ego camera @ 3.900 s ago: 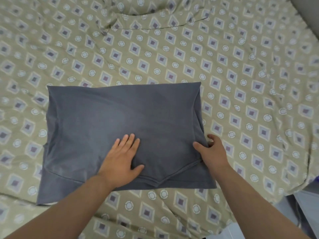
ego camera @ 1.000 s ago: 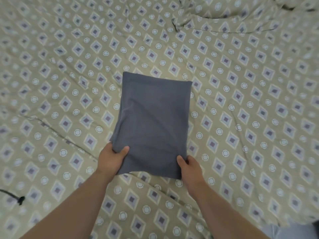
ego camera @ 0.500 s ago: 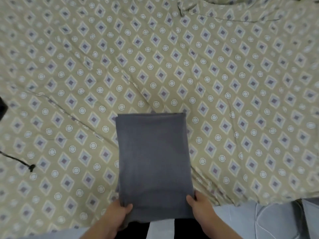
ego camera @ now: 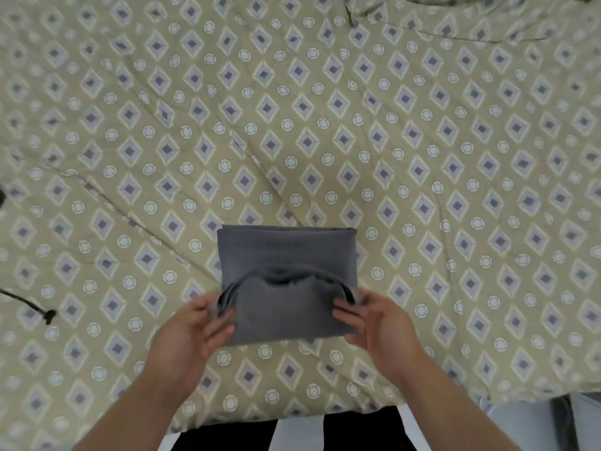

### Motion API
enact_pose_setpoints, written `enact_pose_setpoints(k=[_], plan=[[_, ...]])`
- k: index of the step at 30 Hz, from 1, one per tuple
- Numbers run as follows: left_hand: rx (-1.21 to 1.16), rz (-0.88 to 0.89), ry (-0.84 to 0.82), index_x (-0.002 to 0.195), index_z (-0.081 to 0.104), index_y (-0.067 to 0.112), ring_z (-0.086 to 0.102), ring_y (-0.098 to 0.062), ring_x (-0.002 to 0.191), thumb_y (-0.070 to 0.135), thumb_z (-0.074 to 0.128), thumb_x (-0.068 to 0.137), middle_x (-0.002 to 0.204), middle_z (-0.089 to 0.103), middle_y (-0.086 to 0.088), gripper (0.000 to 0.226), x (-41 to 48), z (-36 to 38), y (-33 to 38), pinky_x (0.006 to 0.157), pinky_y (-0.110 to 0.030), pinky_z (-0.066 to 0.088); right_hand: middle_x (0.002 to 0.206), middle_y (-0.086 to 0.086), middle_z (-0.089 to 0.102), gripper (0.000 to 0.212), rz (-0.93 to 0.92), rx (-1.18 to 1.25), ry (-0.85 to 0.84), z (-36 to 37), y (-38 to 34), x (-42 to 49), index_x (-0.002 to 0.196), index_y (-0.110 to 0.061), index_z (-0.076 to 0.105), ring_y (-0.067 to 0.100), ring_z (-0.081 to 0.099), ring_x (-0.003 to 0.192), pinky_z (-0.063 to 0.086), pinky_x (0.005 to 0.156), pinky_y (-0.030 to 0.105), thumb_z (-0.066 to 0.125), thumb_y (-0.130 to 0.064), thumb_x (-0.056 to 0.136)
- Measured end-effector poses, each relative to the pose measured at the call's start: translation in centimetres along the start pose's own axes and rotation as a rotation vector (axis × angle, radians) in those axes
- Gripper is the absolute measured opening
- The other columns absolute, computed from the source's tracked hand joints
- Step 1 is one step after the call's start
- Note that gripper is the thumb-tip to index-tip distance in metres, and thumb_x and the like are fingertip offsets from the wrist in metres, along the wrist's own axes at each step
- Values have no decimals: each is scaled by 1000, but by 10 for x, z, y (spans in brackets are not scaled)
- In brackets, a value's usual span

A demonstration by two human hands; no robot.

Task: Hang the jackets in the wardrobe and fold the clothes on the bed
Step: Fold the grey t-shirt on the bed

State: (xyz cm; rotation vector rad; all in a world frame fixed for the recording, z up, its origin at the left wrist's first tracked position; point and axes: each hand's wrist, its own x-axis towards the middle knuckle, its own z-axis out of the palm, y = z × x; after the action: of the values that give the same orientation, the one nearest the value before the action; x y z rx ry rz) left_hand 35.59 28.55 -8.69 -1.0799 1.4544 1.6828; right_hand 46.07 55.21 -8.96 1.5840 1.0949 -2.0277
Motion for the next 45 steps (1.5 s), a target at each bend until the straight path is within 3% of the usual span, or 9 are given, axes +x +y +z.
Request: enact_pose_setpoints(k=[5, 7, 13, 19, 22, 24, 30, 33, 45], plan=[[887, 332, 66, 87, 64, 18, 60, -15, 61, 10, 65, 85, 71, 65, 1, 8, 35, 35, 26, 53, -27, 43, 71, -5, 61, 5, -298, -884, 86, 16, -36, 44, 83, -26, 56, 14, 59, 68, 38, 56, 27, 59, -27, 87], [1149, 513, 117, 69, 59, 13, 58, -22, 63, 23, 70, 85, 68, 60, -4, 22, 49, 35, 26, 55, -30, 38, 66, -5, 55, 29, -385, -1012, 119, 17, -43, 58, 69, -22, 51, 13, 54, 63, 32, 53, 25, 61, -38, 92], [918, 648, 201, 77, 56, 19, 55, -8, 67, 35, 45, 101, 73, 60, 4, 30, 80, 40, 37, 57, -28, 36, 82, -3, 62, 43, -327, -685, 228, 21, -61, 81, 77, -21, 59, 14, 57, 76, 37, 60, 29, 39, -51, 100], [1098, 553, 206, 73, 51, 12, 59, -32, 81, 39, 44, 101, 77, 59, -6, 39, 110, 65, 54, 64, -35, 37, 78, 0, 49, 54, -382, -1166, 300, 33, -72, 106, 93, -15, 60, 24, 48, 82, 35, 74, 33, 22, -51, 104], [1218, 1058, 288, 112, 57, 6, 51, -36, 113, 37, 51, 94, 115, 57, -16, 36, 96, 72, 48, 94, -41, 40, 69, -5, 46, 49, -466, -1284, 313, 33, -66, 109, 86, -21, 52, 24, 50, 77, 36, 69, 34, 19, -52, 104], [1451, 1389, -25, 138, 46, 8, 36, -31, 136, 44, 51, 88, 143, 44, -14, 62, 86, 80, 28, 114, -42, 22, 73, -3, 51, 48, -512, -1288, 293, 32, -63, 105, 88, -21, 54, 26, 55, 80, 38, 68, 35, 19, -50, 104], [1843, 1074, -148, 157, 14, 19, -1, -15, 150, 72, 27, 87, 163, 6, -4, 89, 108, 74, -11, 123, -41, -5, 153, 24, 32, 62, -1048, -1390, 501, 50, -25, 88, 146, -7, 40, 41, 35, 139, 32, 110, 50, 44, -46, 98], [1810, 1100, -159, 154, 28, 15, 20, -23, 149, 67, 38, 87, 160, 25, -9, 86, 118, 75, -11, 121, -44, 5, 158, 18, 30, 68, -1192, -1559, 282, 54, -11, 102, 151, -16, 40, 36, 28, 146, 19, 119, 55, 44, -53, 94], [1829, 1112, -126, 150, 37, 13, 26, -26, 145, 55, 47, 81, 156, 36, -11, 81, 138, 77, -24, 118, -48, 15, 152, 15, 43, 72, -1190, -1558, 368, 45, 2, 151, 144, -11, 49, 31, 32, 143, 22, 115, 58, 45, -51, 85]])
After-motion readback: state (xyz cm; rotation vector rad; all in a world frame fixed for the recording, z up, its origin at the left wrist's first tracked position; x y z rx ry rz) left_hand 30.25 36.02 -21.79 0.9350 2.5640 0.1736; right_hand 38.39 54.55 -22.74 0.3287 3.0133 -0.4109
